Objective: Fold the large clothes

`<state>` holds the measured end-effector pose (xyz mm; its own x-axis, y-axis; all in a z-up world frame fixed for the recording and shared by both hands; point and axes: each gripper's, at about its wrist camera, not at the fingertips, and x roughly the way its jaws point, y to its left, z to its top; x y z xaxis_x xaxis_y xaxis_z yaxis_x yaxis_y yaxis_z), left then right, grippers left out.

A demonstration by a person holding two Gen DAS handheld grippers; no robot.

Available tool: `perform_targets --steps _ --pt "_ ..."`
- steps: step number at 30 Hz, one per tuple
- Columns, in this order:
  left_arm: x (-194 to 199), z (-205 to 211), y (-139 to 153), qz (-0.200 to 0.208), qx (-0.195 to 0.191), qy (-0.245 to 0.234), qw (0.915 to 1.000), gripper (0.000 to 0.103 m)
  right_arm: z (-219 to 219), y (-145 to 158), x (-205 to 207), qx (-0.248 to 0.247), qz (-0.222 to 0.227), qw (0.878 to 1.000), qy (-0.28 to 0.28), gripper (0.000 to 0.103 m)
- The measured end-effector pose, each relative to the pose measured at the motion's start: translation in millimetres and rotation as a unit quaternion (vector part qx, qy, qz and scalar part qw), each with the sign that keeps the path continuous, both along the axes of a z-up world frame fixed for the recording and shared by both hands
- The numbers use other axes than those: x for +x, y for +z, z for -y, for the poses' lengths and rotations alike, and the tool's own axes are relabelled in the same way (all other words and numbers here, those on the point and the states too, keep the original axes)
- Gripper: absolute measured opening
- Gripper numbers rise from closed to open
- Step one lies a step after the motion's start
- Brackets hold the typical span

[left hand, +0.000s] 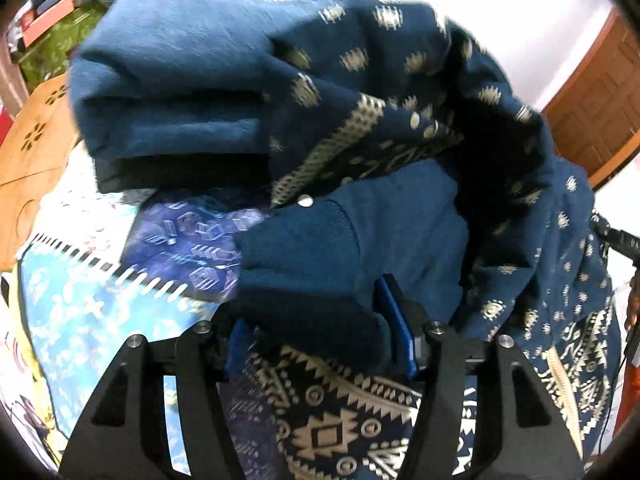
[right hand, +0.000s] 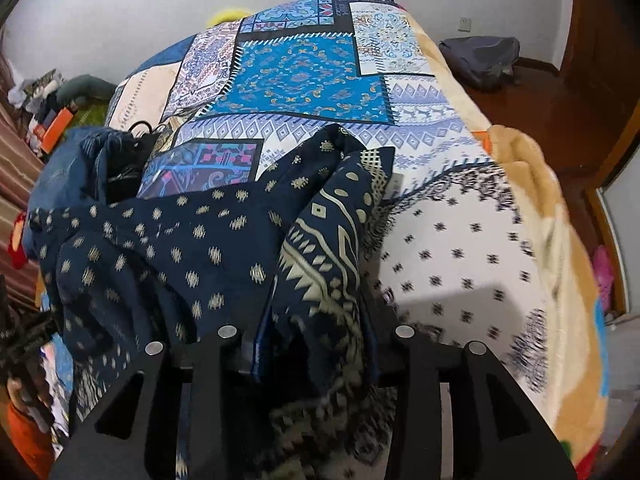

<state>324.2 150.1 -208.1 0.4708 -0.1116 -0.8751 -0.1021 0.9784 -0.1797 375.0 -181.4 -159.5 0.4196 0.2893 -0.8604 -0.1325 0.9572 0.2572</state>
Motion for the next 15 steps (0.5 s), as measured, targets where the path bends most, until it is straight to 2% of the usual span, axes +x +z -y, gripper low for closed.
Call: perform_targets --steps 5,7,9,12,14,15 --pt "-24.0 16.3 49.4 0.06 0.025 -0.017 0.9977 0.058 12.2 20.8 -21.3 -0.001 0.031 1.0 -0.001 0.037" --pt "-36.5 26.7 66.5 0.082 0.025 -0.032 0.9958 0.063 17.7 35.3 -36.6 0.004 0.05 0.999 0.001 0.044" --pt "-33.3 41.9 81.0 0.1 0.013 -0.048 0.9937 0.07 17.2 45.4 -47.4 0.002 0.066 0.998 0.0 0.052" --pt "-14.1 56.4 85.1 0.112 -0.014 -0.071 0.9911 0.075 13.4 55.0 -62.8 0.0 0.086 0.996 0.015 0.056" --pt "-3.5 65.8 76.2 0.103 -0.008 -0.088 0.9908 0.075 9.1 54.1 -65.5 0.003 0.083 0.996 0.024 0.056" --pt "5.8 75.1 68.0 0.097 0.012 -0.091 0.9911 0.075 6.9 51.2 -67.5 0.008 0.078 0.997 0.028 0.056"
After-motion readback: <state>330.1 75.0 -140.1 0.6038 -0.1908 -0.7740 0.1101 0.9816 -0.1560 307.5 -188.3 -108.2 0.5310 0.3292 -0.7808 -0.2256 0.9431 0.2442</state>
